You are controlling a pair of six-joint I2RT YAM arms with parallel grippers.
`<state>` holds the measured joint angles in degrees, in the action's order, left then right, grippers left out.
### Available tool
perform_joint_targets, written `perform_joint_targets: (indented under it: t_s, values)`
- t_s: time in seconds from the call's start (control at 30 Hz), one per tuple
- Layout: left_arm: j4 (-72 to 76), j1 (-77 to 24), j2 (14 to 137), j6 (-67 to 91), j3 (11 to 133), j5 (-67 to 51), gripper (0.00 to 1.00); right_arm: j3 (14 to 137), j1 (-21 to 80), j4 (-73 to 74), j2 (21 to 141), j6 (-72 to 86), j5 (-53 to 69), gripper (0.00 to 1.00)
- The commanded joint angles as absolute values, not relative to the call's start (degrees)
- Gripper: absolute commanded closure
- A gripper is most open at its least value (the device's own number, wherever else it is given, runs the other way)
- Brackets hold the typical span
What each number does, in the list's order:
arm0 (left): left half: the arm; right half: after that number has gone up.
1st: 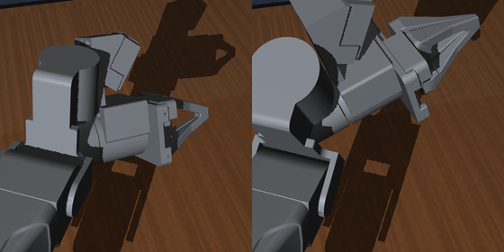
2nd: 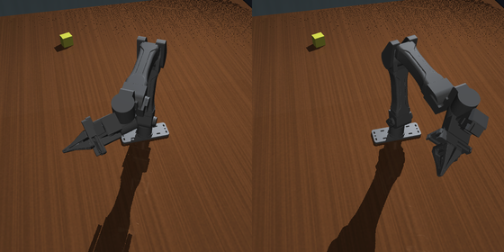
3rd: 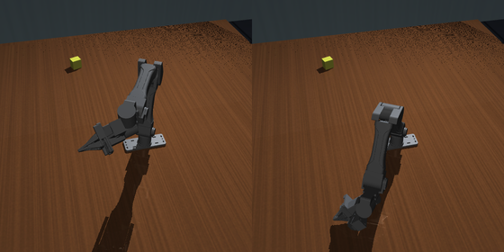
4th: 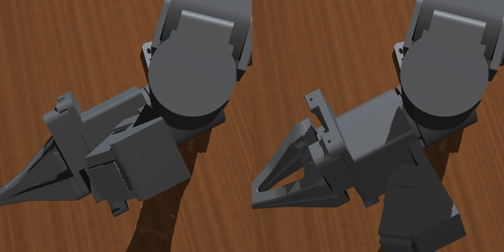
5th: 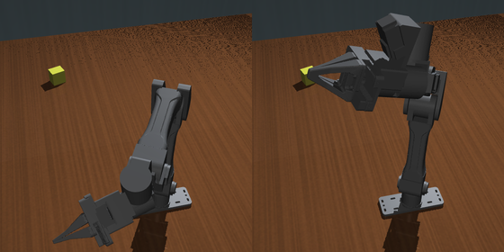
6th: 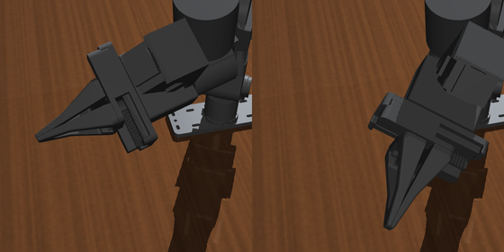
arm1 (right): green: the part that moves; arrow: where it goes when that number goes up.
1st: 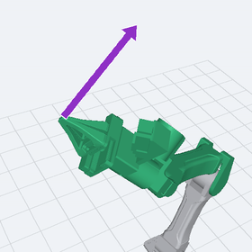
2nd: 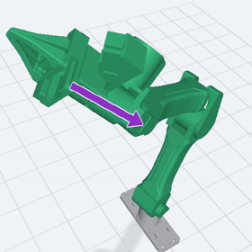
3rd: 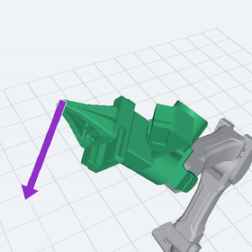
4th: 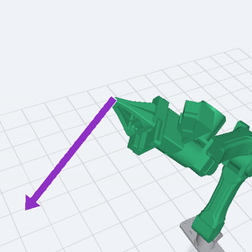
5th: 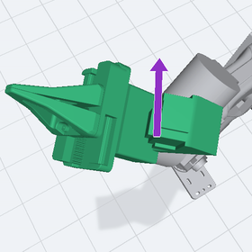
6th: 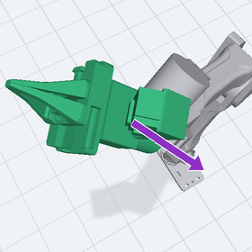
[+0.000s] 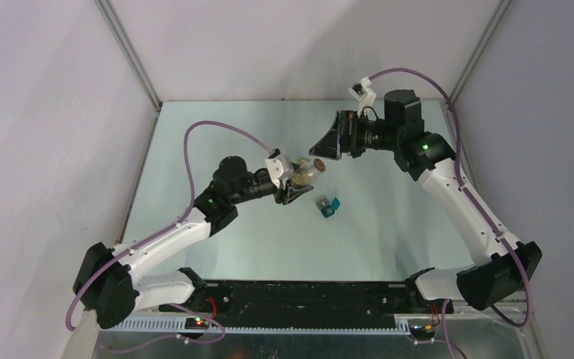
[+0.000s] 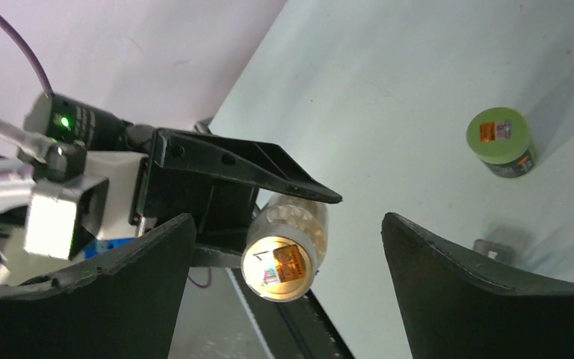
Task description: Sort the pills into containers
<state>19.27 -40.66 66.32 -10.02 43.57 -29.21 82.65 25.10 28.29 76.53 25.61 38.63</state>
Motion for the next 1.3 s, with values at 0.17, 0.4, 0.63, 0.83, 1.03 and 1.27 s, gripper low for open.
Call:
perform_joint_targets:
  t_s: [0.17,0.4,0.63,0.83,1.03,1.27]
  values:
    - [22.5,-39.94,64.46,-8.82,44.96,-33.41,1.0,82.57,24.89,28.79,74.69,13.46,38.62,0.02]
    - [22.56,-39.96,64.46,-8.47,45.26,-33.12,1.0,81.68,25.89,28.29,75.83,13.09,40.76,0.03]
    - [23.8,-39.97,64.52,-7.83,45.24,-32.87,1.0,81.72,26.76,30.47,76.49,9.38,43.12,0.05]
    - [24.25,-39.99,64.27,-7.87,45.05,-32.74,1.0,81.76,27.13,31.21,77.04,10.41,39.84,0.19]
    - [25.09,-39.99,63.66,-8.07,44.81,-31.96,1.0,80.48,27.36,28.29,77.86,18.0,26.9,0.37]
    - [25.03,-39.98,63.56,-8.43,44.67,-31.8,1.0,80.43,26.96,25.11,79.2,24.56,20.86,0.29]
